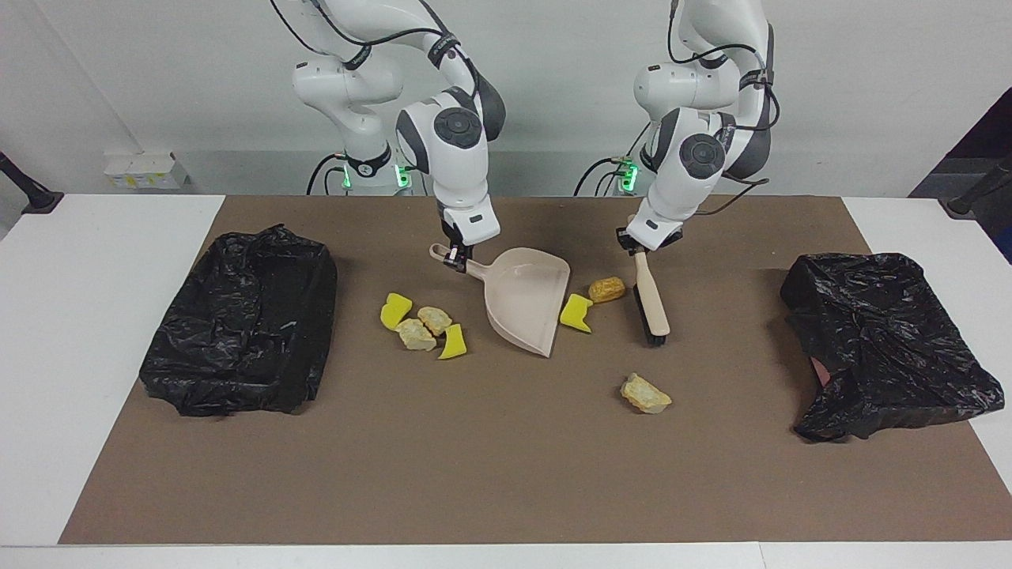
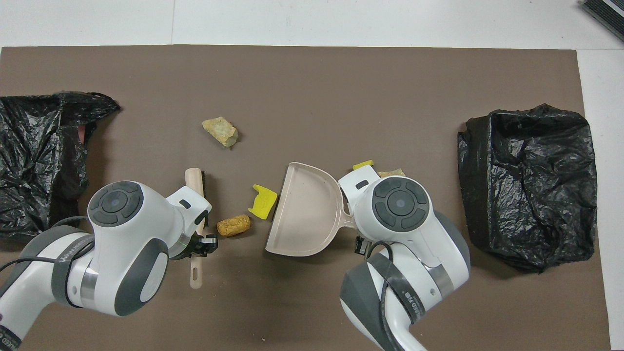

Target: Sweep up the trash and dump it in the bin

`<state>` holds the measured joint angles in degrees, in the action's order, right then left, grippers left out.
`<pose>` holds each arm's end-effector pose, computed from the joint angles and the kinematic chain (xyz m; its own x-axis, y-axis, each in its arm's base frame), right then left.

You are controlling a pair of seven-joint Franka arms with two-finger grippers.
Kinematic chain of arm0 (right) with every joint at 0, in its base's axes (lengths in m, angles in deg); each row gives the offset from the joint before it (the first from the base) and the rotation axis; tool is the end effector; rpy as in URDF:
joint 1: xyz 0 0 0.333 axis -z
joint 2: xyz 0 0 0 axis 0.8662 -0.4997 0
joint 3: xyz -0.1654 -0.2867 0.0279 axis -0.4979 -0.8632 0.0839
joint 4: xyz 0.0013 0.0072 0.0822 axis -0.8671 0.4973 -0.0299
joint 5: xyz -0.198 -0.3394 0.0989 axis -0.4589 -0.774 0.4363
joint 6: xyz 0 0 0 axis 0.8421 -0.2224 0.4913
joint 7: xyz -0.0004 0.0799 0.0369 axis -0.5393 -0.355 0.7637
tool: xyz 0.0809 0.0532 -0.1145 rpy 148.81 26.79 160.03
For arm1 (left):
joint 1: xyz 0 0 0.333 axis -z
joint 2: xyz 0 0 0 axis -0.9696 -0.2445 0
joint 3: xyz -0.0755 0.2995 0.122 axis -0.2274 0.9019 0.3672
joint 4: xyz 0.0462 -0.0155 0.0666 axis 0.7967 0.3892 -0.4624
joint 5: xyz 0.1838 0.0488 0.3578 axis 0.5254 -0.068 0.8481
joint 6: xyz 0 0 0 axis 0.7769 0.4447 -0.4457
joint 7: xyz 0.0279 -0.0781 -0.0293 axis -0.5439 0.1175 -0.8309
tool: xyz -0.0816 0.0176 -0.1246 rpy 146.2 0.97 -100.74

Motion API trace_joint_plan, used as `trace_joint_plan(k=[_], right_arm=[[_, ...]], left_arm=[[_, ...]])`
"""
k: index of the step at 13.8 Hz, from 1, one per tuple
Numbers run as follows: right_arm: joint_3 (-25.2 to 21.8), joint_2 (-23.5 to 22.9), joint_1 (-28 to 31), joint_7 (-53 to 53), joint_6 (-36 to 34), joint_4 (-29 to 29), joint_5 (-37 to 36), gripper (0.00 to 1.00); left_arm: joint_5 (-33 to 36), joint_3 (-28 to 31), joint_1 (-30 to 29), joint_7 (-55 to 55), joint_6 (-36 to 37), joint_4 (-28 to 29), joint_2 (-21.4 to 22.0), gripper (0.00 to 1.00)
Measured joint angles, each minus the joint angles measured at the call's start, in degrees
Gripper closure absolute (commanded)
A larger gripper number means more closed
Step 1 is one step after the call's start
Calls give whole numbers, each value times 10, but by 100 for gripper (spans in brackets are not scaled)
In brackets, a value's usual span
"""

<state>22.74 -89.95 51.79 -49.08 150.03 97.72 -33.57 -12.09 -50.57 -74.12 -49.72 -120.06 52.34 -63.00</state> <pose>0.4752 0.2987 0.3542 0.3473 0.9358 -0.0606 0.9357 -0.3501 -0.0429 0.4235 -0.1891 0.3155 0.9702 -0.0493 -0.2372 -0.0454 -0.9987 0.0219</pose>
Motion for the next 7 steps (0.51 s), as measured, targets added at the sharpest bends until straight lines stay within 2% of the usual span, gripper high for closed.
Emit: trace_joint_plan(k=[3, 7], right_arm=[[0, -6, -13, -39, 16, 3, 0, 100], [0, -14, -17, -53, 24, 5, 0, 100]], left_arm=[[-15, -10, 14, 19, -57, 0, -24, 100], [-43, -22, 85, 39, -78, -14, -31, 100]])
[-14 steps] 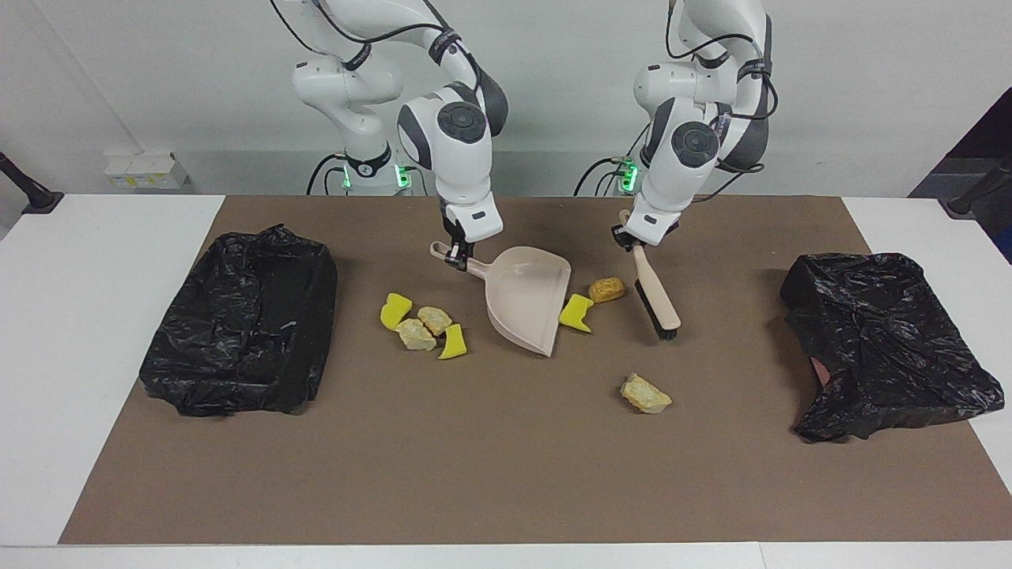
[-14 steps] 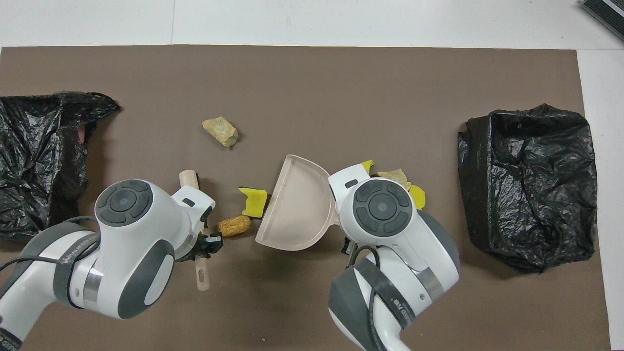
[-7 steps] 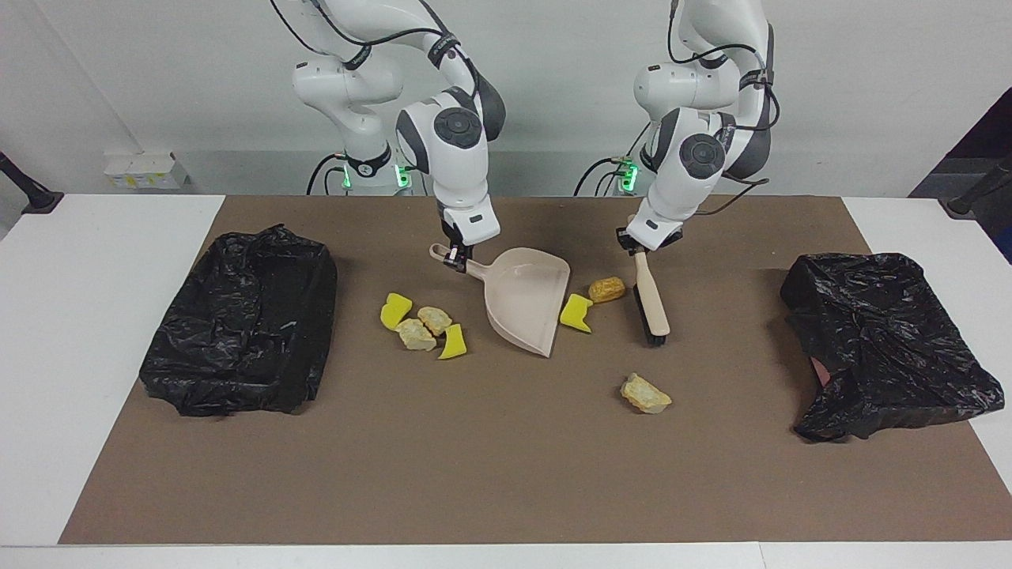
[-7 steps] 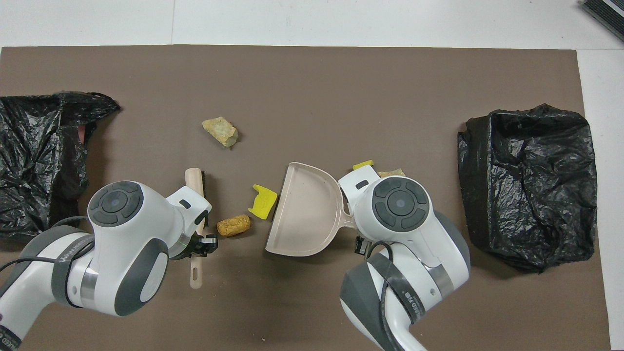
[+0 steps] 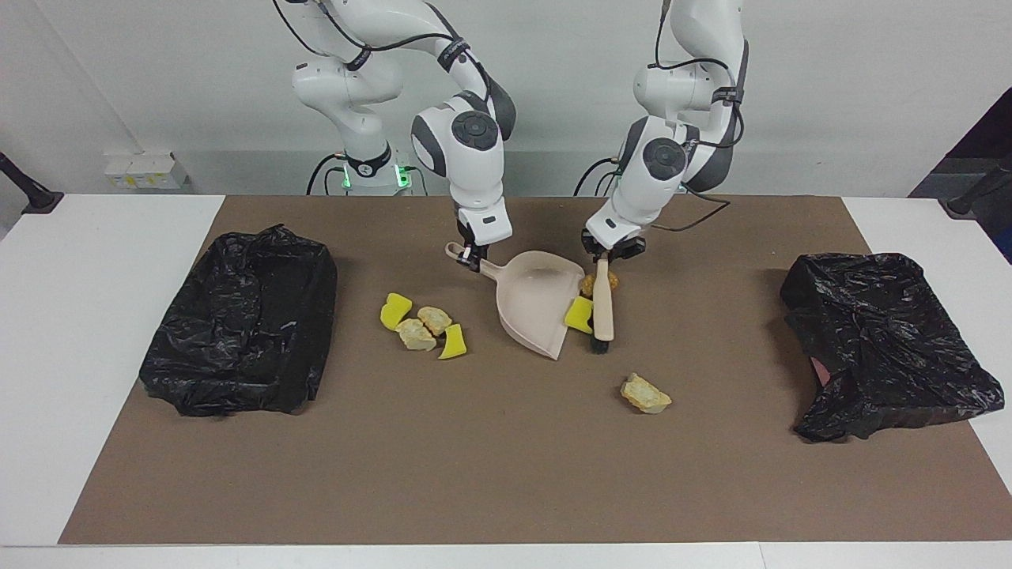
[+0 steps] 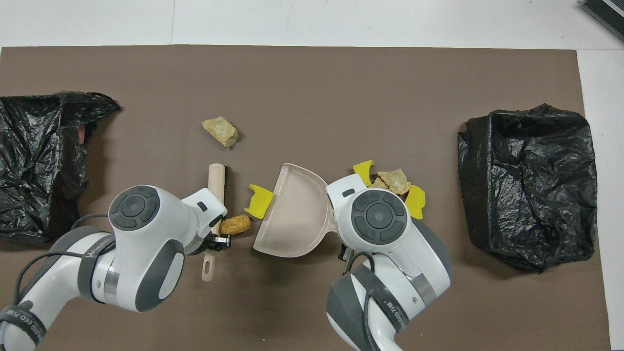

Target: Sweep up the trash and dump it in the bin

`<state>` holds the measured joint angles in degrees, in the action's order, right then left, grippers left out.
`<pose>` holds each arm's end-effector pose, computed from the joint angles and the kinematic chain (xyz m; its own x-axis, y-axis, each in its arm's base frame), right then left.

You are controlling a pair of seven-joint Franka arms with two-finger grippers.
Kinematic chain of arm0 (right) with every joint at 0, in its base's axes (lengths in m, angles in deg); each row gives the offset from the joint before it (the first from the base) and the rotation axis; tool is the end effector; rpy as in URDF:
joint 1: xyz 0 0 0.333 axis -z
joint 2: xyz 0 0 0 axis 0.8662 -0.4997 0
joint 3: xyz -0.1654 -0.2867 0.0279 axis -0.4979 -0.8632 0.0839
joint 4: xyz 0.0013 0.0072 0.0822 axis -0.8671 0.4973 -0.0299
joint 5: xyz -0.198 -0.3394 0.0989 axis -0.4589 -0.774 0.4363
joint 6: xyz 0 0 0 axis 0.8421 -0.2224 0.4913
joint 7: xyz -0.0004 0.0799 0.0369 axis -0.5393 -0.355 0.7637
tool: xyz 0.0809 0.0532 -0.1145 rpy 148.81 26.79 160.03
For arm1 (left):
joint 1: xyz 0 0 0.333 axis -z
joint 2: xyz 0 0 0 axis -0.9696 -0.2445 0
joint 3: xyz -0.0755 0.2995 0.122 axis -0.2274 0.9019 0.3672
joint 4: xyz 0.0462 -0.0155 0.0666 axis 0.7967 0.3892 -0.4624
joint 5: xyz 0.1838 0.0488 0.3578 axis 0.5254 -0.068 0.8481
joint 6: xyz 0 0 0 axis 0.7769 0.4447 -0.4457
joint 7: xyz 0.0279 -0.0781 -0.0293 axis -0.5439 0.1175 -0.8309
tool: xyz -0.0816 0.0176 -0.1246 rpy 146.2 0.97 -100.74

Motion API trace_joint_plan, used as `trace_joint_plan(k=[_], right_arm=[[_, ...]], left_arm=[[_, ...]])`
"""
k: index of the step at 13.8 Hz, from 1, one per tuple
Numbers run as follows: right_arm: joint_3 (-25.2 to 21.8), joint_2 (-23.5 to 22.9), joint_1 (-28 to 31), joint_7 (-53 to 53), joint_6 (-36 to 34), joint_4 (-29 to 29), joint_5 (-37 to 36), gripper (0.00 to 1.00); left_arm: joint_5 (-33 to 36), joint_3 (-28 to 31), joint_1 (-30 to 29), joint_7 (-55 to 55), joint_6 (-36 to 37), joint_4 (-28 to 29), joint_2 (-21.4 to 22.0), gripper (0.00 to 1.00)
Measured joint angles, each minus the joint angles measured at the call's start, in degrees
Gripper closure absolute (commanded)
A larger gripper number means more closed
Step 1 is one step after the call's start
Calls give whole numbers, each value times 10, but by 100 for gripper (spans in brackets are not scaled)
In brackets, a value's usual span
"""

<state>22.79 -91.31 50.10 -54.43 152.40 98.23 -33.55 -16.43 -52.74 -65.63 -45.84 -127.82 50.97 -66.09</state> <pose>0.4692 0.3154 0.3412 0.4057 0.9127 -0.0493 0.9122 -0.4077 -0.0409 0.4047 -0.2832 0.3102 0.9555 -0.2534 -0.1509 -0.2356 -0.9636 0.1262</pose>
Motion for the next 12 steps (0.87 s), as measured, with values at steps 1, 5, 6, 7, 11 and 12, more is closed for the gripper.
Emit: trace_joint_plan(k=[1, 5, 6, 7, 11, 12], right_arm=[[0, 0, 0, 0, 0, 0, 0, 100], [0, 0, -1, -1, 0, 0, 0, 100], [0, 0, -1, -1, 0, 0, 0, 100], [0, 0, -1, -1, 0, 0, 0, 100], [0, -1, -1, 10, 3, 0, 0, 100], [-1, -2, -1, 12, 4, 0, 0, 100]], left_arm=[[-1, -7, 12, -1, 0, -7, 0, 100], [-3, -18, 20, 0, 60, -72, -7, 100], [-3, -14, 16, 0, 92, -93, -7, 100], [-3, -12, 6, 0, 120, -106, -7, 100], [-1, 20, -18, -48, 180, -97, -5, 100], [-1, 26, -19, -76, 182, -86, -1, 100]])
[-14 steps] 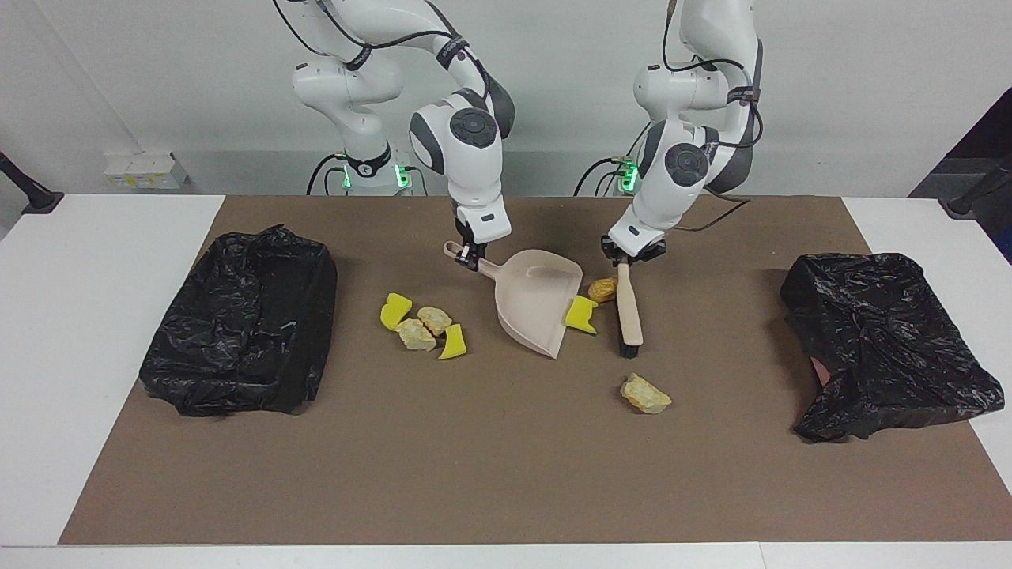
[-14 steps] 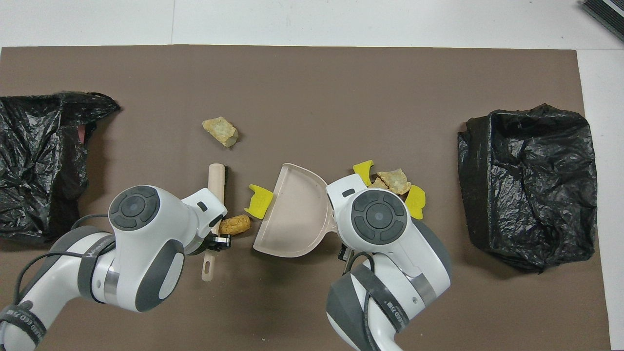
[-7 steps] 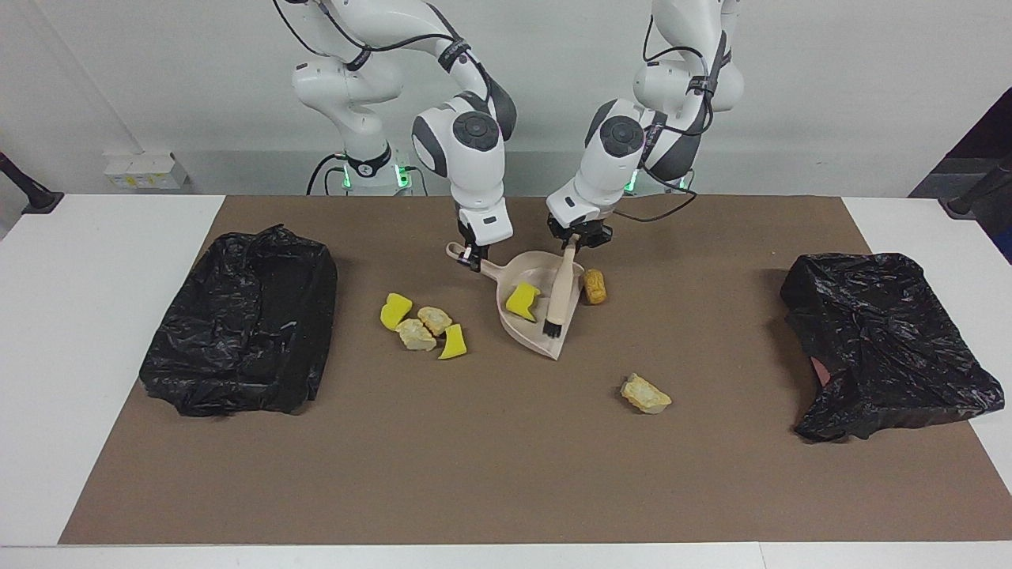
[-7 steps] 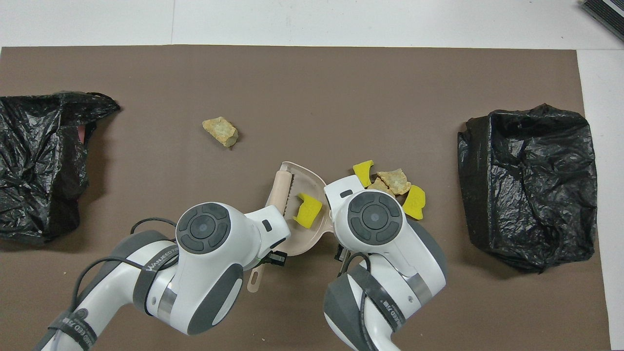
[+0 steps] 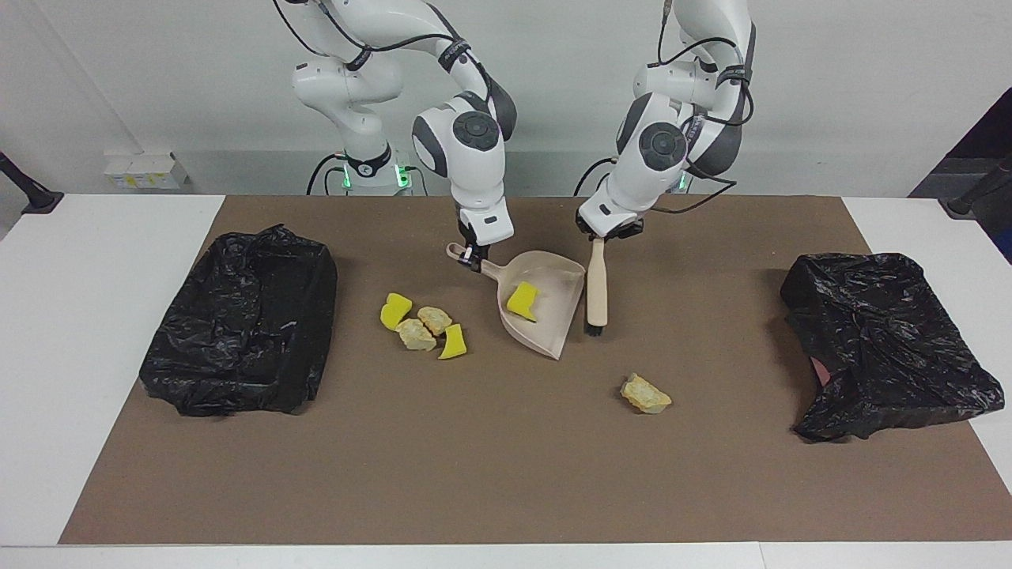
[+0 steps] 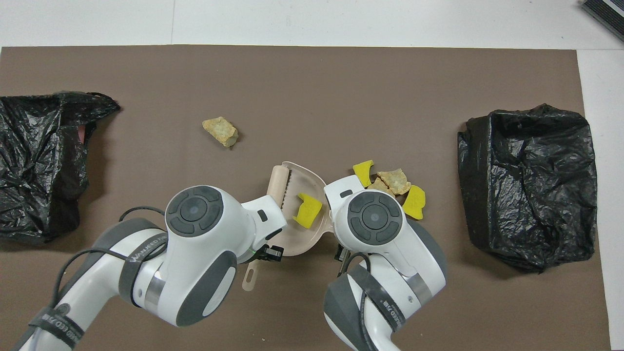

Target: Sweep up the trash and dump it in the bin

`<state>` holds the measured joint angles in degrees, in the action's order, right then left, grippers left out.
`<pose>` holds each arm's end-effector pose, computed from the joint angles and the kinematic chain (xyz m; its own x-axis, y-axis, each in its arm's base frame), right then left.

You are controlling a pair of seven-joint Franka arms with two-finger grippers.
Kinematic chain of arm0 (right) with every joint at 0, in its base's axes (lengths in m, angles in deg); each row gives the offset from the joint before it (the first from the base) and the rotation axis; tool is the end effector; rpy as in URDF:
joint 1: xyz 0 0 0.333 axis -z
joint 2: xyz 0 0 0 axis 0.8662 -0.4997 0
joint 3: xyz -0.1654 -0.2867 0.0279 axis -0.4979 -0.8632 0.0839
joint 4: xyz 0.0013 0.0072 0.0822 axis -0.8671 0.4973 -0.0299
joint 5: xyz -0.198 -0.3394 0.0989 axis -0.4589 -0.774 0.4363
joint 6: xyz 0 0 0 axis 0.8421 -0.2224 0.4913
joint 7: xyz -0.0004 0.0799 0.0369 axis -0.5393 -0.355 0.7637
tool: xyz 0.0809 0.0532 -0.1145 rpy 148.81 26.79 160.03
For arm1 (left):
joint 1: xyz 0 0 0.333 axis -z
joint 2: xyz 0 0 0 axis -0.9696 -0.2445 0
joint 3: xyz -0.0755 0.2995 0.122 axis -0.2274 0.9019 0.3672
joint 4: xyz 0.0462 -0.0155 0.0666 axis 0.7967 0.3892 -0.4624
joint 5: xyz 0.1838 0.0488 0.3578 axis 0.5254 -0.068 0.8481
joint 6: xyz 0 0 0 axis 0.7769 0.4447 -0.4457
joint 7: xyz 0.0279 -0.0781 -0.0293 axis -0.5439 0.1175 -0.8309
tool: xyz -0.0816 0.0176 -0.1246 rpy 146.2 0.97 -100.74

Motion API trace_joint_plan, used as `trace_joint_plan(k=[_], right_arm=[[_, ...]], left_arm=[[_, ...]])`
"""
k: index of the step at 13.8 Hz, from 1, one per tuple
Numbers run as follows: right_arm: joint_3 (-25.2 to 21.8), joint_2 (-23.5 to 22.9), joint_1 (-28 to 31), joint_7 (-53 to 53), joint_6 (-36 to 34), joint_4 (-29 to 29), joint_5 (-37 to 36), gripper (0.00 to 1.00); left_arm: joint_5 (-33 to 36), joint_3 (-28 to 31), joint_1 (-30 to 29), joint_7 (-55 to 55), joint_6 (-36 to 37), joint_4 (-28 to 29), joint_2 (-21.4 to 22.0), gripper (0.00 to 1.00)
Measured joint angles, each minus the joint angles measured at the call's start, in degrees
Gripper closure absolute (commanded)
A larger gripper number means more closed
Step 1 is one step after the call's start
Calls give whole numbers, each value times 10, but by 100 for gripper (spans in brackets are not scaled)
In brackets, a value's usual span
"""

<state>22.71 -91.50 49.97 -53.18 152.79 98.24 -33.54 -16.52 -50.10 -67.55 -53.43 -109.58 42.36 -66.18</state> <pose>0.4697 0.3164 0.3399 0.3852 0.9218 -0.0446 0.9212 -0.3869 -0.0413 0.4195 -0.2593 0.3564 0.9408 -0.0884 -0.3271 -0.0668 -0.9948 0.0766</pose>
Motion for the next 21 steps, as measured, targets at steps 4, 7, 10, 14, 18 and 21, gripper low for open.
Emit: trace_joint_plan(k=[4, 7, 10, 14, 18, 21], right_arm=[[-1, -3, 0, 17, 1, 0, 0, 100], [-1, -4, 0, 20, 1, 0, 0, 100], [-1, -4, 0, 20, 1, 1, 0, 100], [-1, -4, 0, 20, 1, 1, 0, 100], [-1, -4, 0, 20, 1, 1, 0, 100], [-1, -4, 0, 20, 1, 1, 0, 100]], left_arm=[[0, 3, -4, -138, -5, 35, 23, 100], [0, 2, -4, -204, -47, 81, 46, 100], [-12, -3, -2, -233, -68, 115, 63, 100], [-29, -15, 18, -241, -145, 123, 60, 100], [-40, -47, 27, -248, -231, 113, 40, 100], [-41, -61, 28, -232, -227, 73, 16, 100]])
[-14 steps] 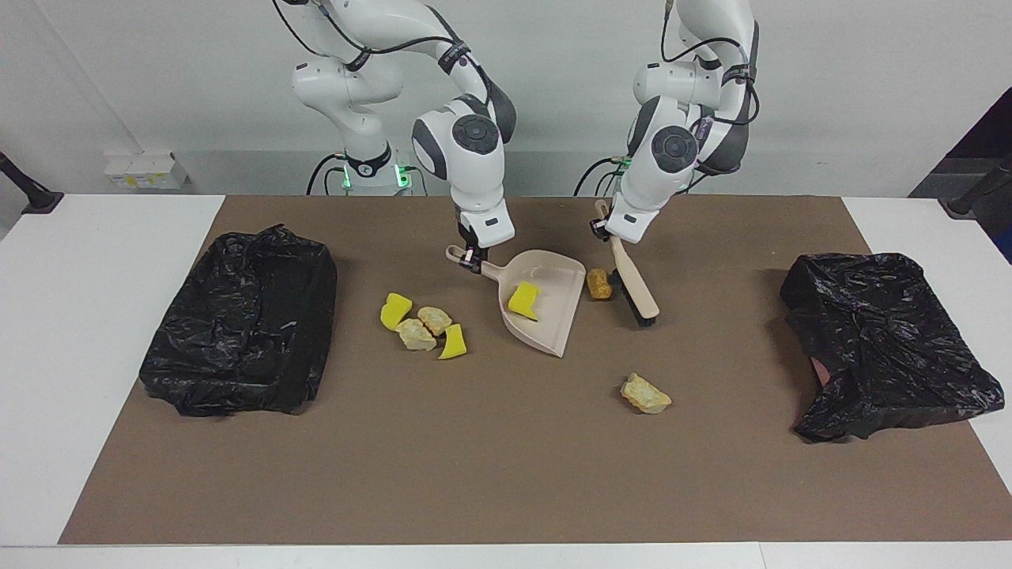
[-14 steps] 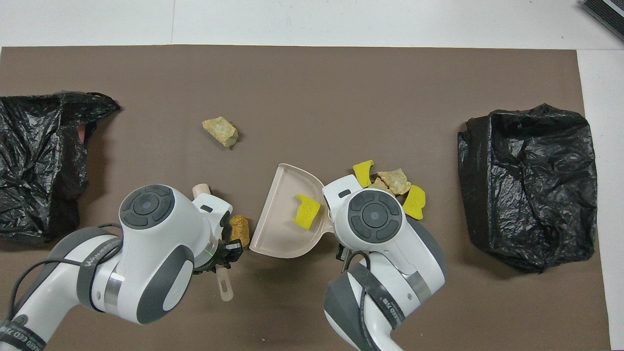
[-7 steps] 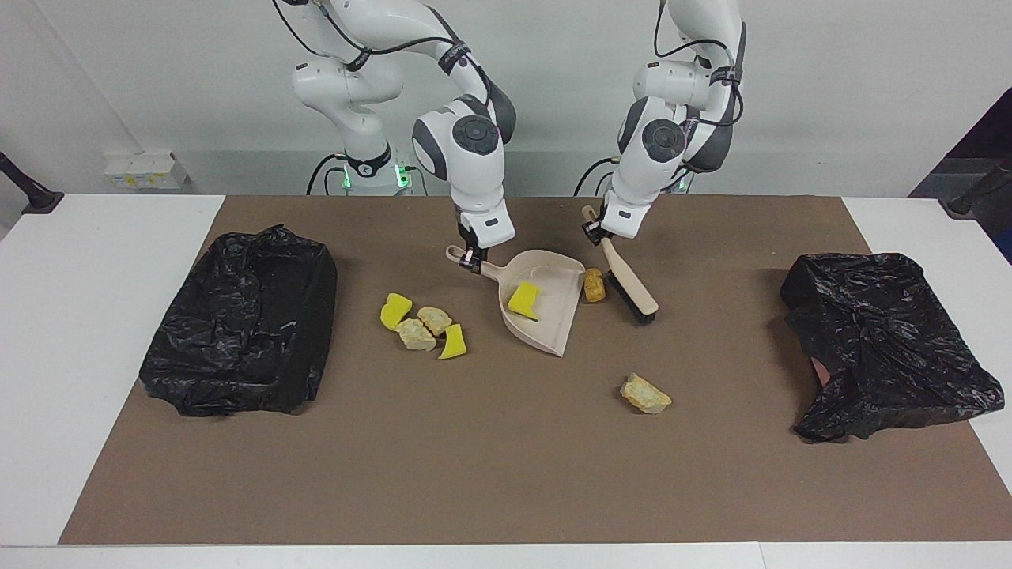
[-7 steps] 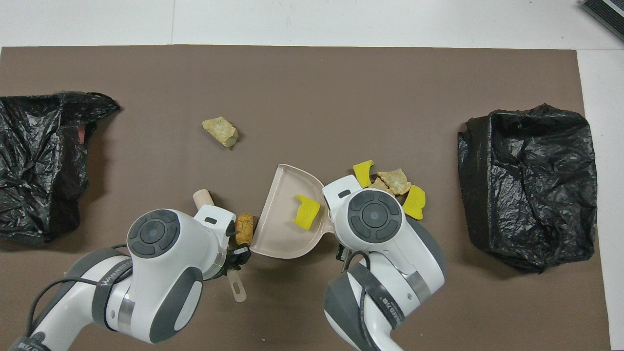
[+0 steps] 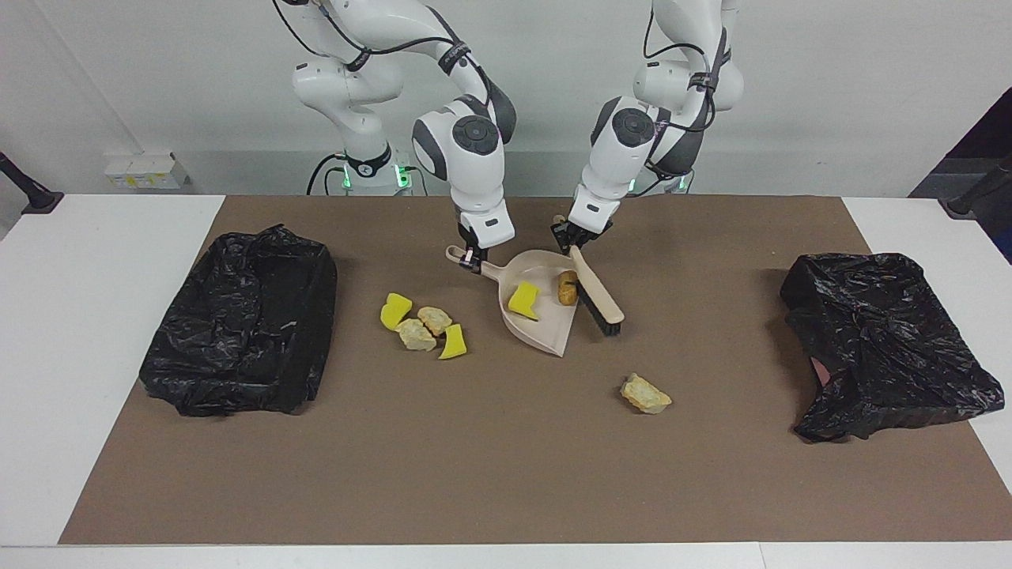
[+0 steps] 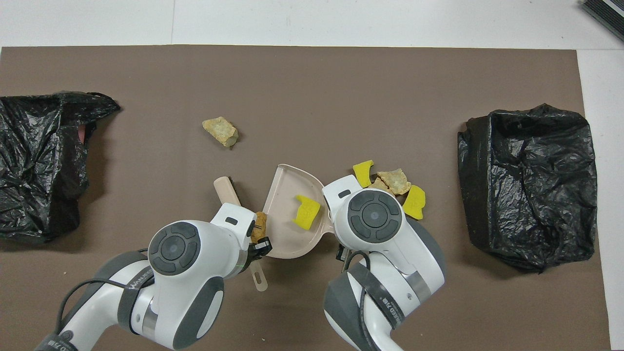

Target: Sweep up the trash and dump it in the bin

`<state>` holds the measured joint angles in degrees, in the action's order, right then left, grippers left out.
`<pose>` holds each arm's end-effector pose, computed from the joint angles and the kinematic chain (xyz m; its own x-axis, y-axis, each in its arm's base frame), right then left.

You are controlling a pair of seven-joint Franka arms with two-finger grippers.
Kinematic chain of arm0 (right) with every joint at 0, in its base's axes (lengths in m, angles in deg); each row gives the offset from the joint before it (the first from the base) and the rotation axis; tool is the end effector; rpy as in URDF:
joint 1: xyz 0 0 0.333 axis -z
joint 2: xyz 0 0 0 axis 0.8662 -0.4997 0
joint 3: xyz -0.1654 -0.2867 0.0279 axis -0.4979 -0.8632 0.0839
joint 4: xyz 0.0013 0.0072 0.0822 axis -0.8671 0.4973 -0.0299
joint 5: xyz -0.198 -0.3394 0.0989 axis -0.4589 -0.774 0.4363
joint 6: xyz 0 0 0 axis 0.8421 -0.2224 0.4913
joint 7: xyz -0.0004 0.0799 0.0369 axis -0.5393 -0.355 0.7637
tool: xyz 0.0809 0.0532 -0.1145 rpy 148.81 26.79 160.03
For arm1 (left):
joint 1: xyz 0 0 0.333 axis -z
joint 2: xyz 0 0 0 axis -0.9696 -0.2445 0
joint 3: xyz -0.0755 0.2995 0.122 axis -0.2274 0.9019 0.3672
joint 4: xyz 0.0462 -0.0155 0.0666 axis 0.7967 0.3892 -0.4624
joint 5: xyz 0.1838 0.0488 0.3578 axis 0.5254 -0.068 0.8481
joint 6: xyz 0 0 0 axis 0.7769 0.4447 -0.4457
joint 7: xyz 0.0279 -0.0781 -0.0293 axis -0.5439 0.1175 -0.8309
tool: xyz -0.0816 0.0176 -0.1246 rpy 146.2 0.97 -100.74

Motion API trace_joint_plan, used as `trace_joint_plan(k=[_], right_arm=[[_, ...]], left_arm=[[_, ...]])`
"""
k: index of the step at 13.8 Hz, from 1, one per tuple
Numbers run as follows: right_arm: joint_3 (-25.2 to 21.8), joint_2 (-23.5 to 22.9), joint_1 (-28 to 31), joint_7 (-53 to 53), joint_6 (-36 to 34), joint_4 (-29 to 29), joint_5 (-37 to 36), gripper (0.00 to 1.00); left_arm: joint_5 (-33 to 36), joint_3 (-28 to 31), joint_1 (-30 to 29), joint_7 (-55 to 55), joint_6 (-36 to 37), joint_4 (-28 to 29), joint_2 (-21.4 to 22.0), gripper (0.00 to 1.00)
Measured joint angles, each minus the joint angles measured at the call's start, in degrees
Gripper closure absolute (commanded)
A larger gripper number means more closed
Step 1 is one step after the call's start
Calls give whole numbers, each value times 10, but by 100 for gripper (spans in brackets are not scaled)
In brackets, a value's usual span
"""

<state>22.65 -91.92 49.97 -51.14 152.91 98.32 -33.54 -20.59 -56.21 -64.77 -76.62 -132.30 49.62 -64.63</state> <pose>0.4699 0.3159 0.3356 0.3528 0.9346 -0.0464 0.9336 -0.3549 -0.0487 0.3977 -0.3270 0.3381 0.9594 0.2449 -0.1397 0.2645 -0.9535 0.1444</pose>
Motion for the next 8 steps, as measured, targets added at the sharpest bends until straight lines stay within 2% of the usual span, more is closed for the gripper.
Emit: trace_joint_plan(k=[3, 5, 8], right_arm=[[0, 0, 0, 0, 0, 0, 0, 100], [0, 0, 0, -1, 0, 0, 0, 100], [0, 0, 0, -11, 0, 0, 0, 100]], left_arm=[[0, 13, -2, 70, 102, -58, -9, 100], [0, 48, -3, 133, 192, -109, -6, 100], [1, 84, -16, 224, 241, -149, -5, 100]])
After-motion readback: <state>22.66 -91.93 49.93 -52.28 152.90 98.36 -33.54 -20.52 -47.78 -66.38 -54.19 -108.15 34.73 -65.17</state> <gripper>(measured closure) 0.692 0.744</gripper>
